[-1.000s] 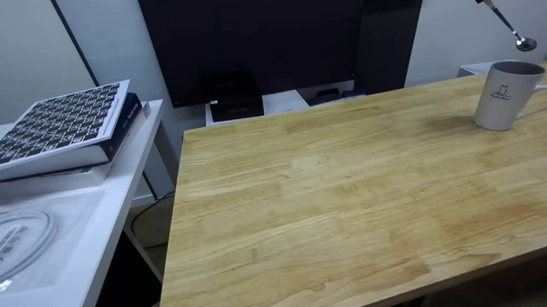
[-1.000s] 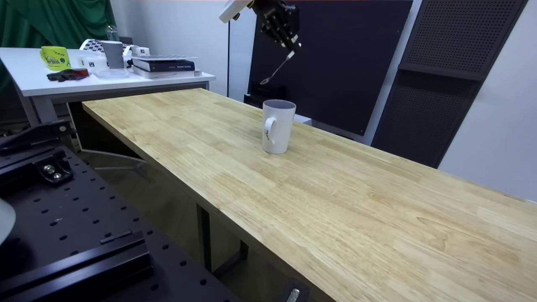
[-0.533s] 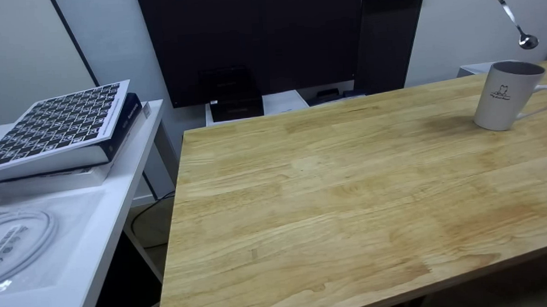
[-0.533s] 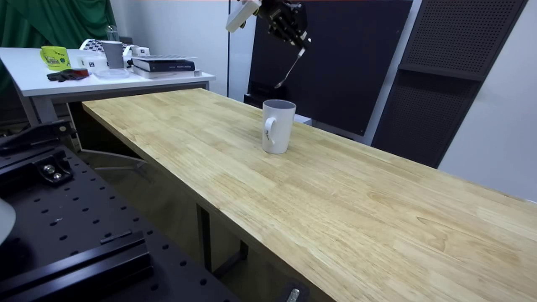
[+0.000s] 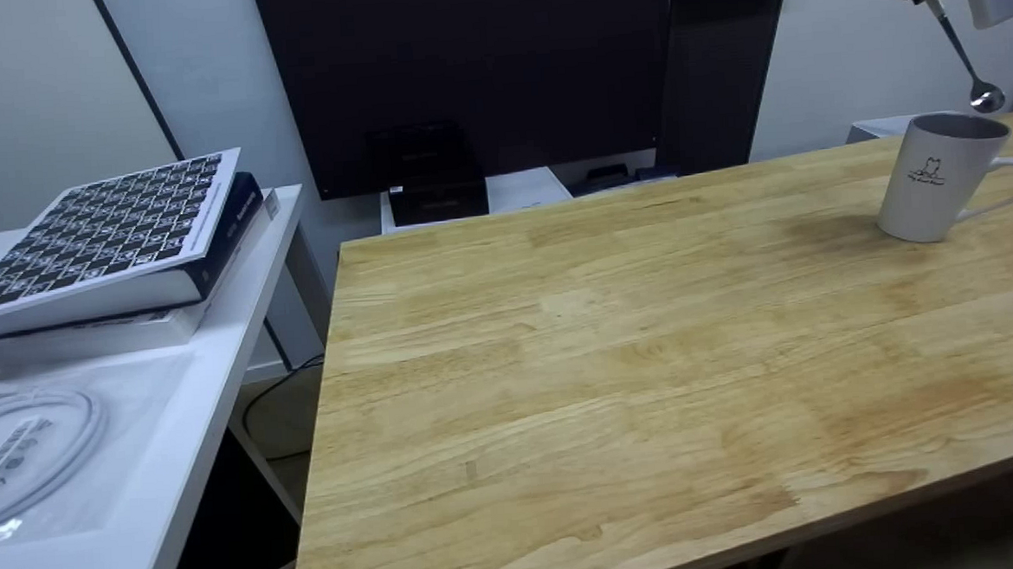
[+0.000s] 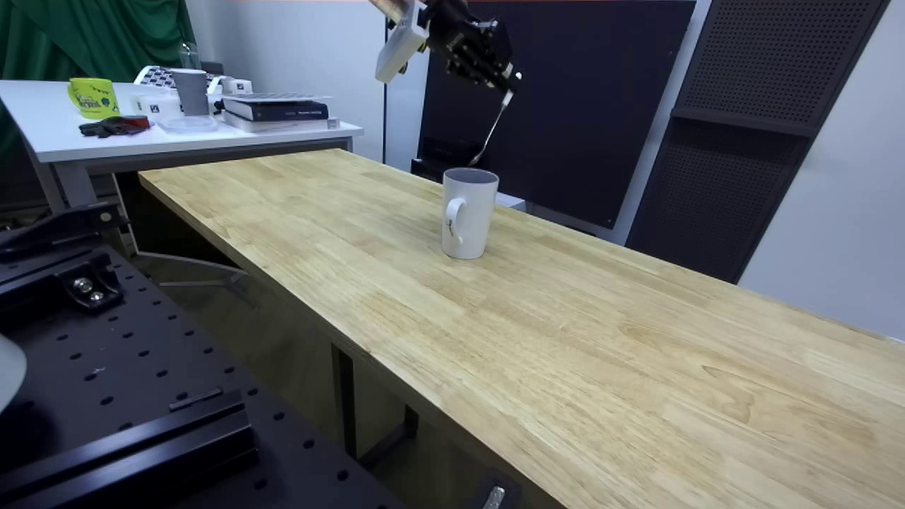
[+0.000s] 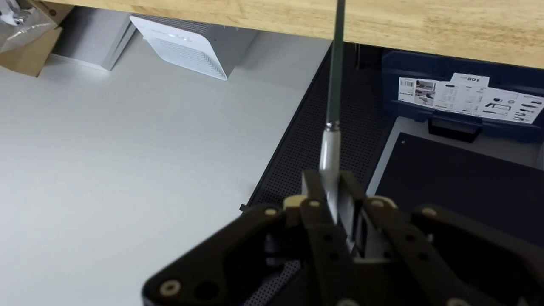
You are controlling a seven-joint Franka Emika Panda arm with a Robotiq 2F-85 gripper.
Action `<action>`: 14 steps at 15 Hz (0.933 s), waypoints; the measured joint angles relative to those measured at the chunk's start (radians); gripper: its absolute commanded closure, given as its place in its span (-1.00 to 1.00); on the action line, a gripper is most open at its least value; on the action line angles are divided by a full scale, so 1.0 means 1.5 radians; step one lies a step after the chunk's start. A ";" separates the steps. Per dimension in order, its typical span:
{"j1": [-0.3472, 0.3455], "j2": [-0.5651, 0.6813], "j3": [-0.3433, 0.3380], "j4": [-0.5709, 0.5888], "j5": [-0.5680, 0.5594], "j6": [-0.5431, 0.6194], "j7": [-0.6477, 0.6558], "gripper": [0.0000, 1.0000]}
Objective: Pick the spoon on the table and put it in the mug
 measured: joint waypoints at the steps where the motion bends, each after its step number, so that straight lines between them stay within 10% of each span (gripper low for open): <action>1: -0.024 0.000 0.029 -0.005 -0.017 -0.013 0.017 0.93; 14: -0.150 0.006 0.164 -0.040 -0.119 -0.034 0.173 0.93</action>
